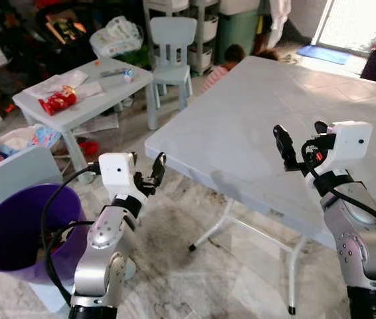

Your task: Picking trash to rubbish bin

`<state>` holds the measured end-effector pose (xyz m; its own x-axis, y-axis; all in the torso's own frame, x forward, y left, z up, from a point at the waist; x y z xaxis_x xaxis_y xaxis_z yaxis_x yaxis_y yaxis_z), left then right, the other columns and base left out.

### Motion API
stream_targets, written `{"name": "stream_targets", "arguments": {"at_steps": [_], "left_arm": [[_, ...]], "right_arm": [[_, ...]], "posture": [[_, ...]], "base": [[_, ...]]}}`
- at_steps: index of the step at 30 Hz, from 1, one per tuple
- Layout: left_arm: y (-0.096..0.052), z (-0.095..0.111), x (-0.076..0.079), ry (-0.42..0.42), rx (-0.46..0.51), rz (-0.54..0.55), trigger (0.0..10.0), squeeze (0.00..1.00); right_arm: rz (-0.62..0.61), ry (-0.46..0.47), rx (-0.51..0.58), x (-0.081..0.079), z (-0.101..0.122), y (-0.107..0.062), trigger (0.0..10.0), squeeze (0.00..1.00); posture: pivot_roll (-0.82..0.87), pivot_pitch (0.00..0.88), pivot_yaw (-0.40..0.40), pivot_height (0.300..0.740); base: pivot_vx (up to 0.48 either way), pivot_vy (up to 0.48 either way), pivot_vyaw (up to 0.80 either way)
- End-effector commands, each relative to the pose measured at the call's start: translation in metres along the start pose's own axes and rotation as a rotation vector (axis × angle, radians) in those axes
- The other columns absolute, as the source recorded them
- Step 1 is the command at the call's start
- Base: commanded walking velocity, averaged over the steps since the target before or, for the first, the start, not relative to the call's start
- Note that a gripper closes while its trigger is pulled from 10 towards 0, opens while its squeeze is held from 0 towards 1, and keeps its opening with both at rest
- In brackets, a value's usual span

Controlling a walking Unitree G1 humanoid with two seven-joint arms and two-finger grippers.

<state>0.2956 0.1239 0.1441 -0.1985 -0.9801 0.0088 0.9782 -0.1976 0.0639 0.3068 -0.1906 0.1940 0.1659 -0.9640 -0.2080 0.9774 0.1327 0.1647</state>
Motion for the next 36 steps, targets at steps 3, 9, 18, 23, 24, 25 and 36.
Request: {"name": "stream_targets", "arguments": {"at_steps": [3,9,18,23,24,25,36], "left_arm": [[0.0011,-0.0005,0.0000,-0.016,-0.015,0.019,10.0,0.00],[0.0040,-0.0082,-0.0028,-0.032,-0.076,0.073,10.0,0.00],[0.0067,-0.0045,-0.0030,-0.033,-0.065,0.079,10.0,0.00],[0.0067,-0.0047,-0.0027,-0.032,-0.069,0.079,10.0,0.00],[0.0069,-0.0048,-0.0025,-0.033,-0.071,0.078,10.0,0.00],[0.0070,-0.0049,-0.0023,-0.033,-0.073,0.078,10.0,0.00],[0.0071,-0.0051,-0.0014,-0.034,-0.075,0.078,10.0,0.00]], "right_arm": [[0.005,-0.006,0.003,-0.0004,0.0020,0.0004,10.0,0.00],[0.004,-0.007,0.000,-0.0003,0.0014,0.0002,10.0,0.00],[0.003,-0.007,-0.001,0.0002,0.0013,0.0006,10.0,0.00],[0.003,-0.007,-0.001,0.0003,0.0010,0.0005,10.0,0.00],[0.003,-0.007,-0.001,0.0002,0.0010,0.0007,10.0,0.00],[0.003,-0.007,-0.001,0.0002,0.0010,0.0008,10.0,0.00],[0.001,-0.007,0.000,0.0010,0.0015,0.0009,10.0,0.00]], "posture": [[-0.01,0.053,-0.009,0.740],[-0.01,0.053,-0.009,0.740],[-0.01,0.052,-0.009,0.740],[-0.01,0.050,-0.011,0.740],[-0.01,0.049,-0.012,0.740],[-0.01,0.049,-0.012,0.740],[-0.01,0.050,-0.011,0.740]], "base": [[0.000,0.000,0.00],[0.000,0.000,0.00],[0.000,0.000,0.00],[0.000,0.000,0.00],[0.000,0.000,0.00],[0.000,0.000,0.00],[-0.166,0.000,0.00]]}}
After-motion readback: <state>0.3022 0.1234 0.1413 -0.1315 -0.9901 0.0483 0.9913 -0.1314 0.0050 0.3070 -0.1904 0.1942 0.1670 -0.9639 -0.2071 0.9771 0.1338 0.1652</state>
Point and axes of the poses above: a point about 5 cm out from each wrist's last joint towards the gripper, its own y axis pointing out of the wrist towards the gripper, its own z axis along the axis of the wrist's last joint, x = y × z, the point moved 1 cm from there along y, pointing out of the wrist towards the gripper, and after that the axes turned 11 degrees about y, right-handed, at the moved point
